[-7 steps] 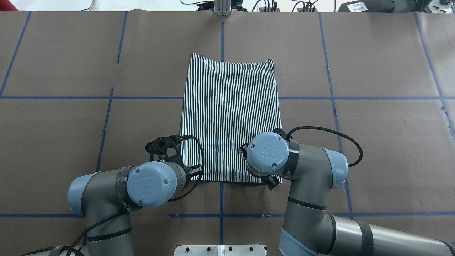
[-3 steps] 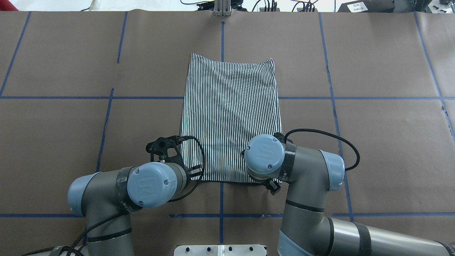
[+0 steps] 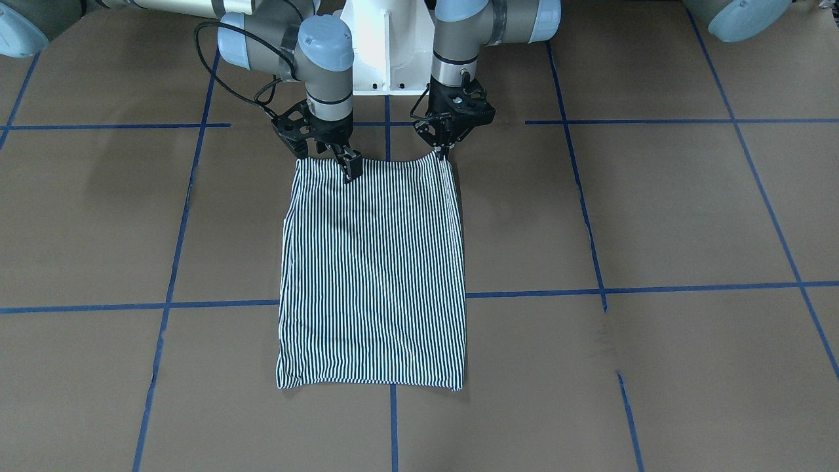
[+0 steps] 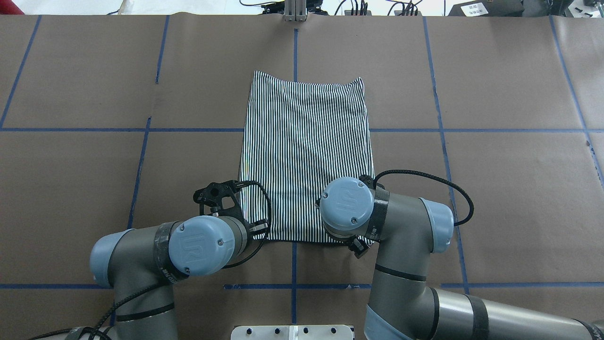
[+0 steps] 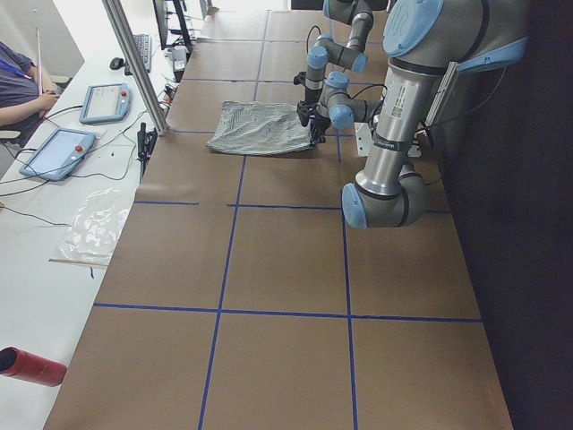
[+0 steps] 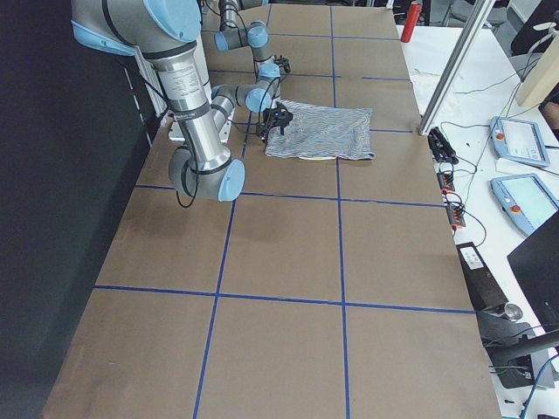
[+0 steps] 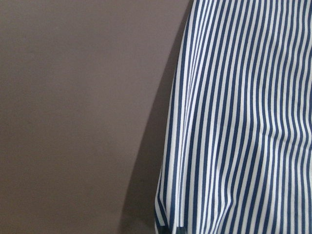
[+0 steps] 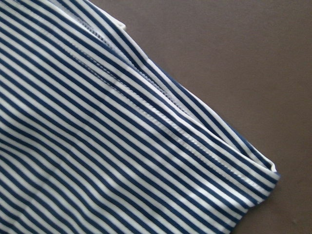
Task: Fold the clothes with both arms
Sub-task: 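Move the right gripper to the shirt's near corner beside the left gripper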
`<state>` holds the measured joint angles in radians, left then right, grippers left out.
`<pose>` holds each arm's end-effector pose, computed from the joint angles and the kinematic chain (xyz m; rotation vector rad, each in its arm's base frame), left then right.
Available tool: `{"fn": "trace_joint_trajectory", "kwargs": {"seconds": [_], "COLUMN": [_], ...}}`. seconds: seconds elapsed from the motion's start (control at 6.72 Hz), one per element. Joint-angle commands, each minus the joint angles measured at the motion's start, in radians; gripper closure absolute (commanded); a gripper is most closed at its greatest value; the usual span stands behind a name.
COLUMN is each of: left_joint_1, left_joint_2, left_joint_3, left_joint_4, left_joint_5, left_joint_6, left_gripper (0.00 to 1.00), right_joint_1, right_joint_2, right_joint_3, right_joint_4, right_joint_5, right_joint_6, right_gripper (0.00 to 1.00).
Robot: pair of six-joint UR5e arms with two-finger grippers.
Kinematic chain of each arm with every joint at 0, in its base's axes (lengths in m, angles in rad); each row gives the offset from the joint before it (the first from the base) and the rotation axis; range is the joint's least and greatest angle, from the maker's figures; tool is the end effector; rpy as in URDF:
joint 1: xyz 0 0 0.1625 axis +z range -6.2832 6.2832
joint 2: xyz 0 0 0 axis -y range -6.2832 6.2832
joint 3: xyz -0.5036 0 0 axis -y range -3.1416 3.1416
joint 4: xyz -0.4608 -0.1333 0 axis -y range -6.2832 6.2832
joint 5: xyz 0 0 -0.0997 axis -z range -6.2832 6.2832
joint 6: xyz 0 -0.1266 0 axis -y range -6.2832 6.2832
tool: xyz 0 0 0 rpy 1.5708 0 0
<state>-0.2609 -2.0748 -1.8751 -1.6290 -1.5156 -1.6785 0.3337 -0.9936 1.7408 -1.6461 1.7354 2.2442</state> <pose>0.6617 -0.3219 0.2761 0.1186 0.8651 -0.3690 -0.6893 -0.3581 0.3070 -0.2794 -0.6575 0.9105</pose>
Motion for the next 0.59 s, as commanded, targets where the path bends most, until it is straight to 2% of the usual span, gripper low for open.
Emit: {"fn": "trace_joint_trajectory", "kwargs": {"seconds": [0.0,0.45], "left_joint_1": [0.0,0.0], "left_joint_2": [-0.002,-0.002], "left_joint_3": [-0.001,0.001], "left_joint_4": [-0.002,0.0], "left_joint_5": [0.0,0.0], "left_joint_6": [-0.001,-0.001], "left_gripper": [1.0,1.0], "right_joint_1": [0.001,0.001], "right_joint_2": [0.003,0.007], "right_joint_3": [-0.015,-0.032], "right_joint_4": [0.009,0.011], "right_joint_5": [0.0,-0.004], "right_joint_6": [0.0,-0.011], "right_gripper": [0.0,0.0]}}
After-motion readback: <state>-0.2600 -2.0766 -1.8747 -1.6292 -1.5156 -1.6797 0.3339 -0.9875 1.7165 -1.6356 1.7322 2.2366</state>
